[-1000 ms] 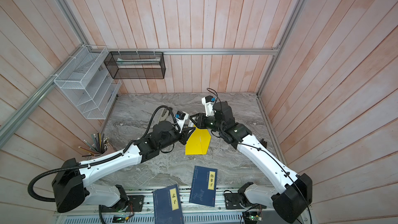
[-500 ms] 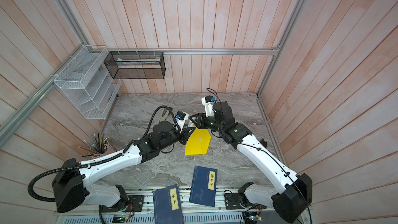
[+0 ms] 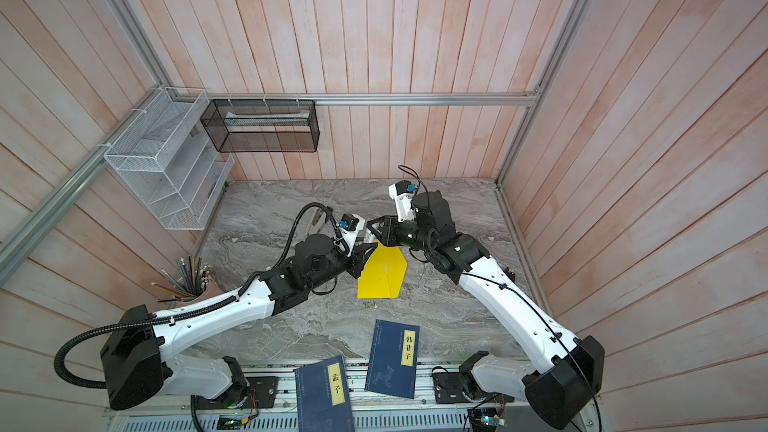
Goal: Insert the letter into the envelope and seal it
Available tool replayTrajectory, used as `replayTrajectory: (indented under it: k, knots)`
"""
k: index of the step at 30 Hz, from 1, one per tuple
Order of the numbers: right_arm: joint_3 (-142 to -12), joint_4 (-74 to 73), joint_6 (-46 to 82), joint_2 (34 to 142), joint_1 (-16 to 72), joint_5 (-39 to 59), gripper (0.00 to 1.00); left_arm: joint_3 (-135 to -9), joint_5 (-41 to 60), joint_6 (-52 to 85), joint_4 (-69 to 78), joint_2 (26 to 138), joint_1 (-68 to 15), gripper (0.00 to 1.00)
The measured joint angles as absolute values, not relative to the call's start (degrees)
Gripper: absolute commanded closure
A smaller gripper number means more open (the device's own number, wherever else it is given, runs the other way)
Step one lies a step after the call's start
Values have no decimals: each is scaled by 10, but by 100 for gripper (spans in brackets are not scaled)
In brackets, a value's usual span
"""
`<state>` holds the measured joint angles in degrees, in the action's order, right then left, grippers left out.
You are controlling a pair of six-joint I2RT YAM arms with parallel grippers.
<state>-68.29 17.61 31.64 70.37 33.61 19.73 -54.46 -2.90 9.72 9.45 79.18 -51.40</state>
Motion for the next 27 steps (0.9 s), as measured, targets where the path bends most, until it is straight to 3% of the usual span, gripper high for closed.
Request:
replayTrajectory:
  k: [13, 27]
  knots:
    - [-739, 145, 274, 716, 318, 105, 100, -541, -13, 107, 48, 792, -514, 100]
    - [-733, 145, 265, 711, 263, 79, 100, -541, -17, 107, 25, 787, -514, 100]
